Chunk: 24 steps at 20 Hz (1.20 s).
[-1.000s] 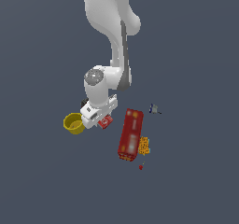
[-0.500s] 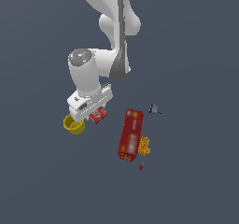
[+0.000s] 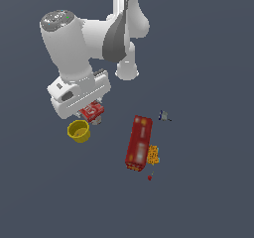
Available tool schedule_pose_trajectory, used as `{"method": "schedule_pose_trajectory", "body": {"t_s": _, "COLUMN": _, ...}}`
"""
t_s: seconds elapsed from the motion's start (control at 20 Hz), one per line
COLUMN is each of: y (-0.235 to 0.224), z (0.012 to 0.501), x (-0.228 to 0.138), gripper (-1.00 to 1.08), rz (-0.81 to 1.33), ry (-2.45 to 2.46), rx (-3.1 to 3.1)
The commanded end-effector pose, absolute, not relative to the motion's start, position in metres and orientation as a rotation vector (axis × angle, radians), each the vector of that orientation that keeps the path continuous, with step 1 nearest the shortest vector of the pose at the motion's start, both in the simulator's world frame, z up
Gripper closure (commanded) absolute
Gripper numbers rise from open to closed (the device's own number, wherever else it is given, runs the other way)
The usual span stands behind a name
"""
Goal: Pick up a designated object from a clutter of objects.
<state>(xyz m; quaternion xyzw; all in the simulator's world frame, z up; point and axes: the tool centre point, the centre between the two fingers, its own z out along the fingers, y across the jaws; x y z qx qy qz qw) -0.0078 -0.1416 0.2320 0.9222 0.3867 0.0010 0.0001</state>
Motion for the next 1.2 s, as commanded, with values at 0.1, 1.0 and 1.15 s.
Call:
{"method": "schedule_pose_trajectory", "body": {"t_s": 0.1, "y": -0.154, "z": 0.276, "x": 0.000, "gripper": 1.08, "rz": 0.002, "ry": 1.215, "rx": 2.898}}
{"method": "schedule_pose_trajectory", "body": {"t_s": 1.0, "y": -0.197, "z": 0.415, "x": 0.031, "gripper": 1.08, "rz": 0.000, "ry": 1.215, "rx": 2.897}}
{"method": "schedule_pose_trajectory", "body": {"t_s": 1.15, "y": -0.200, "z": 0.426, "x": 0.034, "gripper": 1.08, "rz": 0.000, "ry": 1.215, "rx": 2.897}}
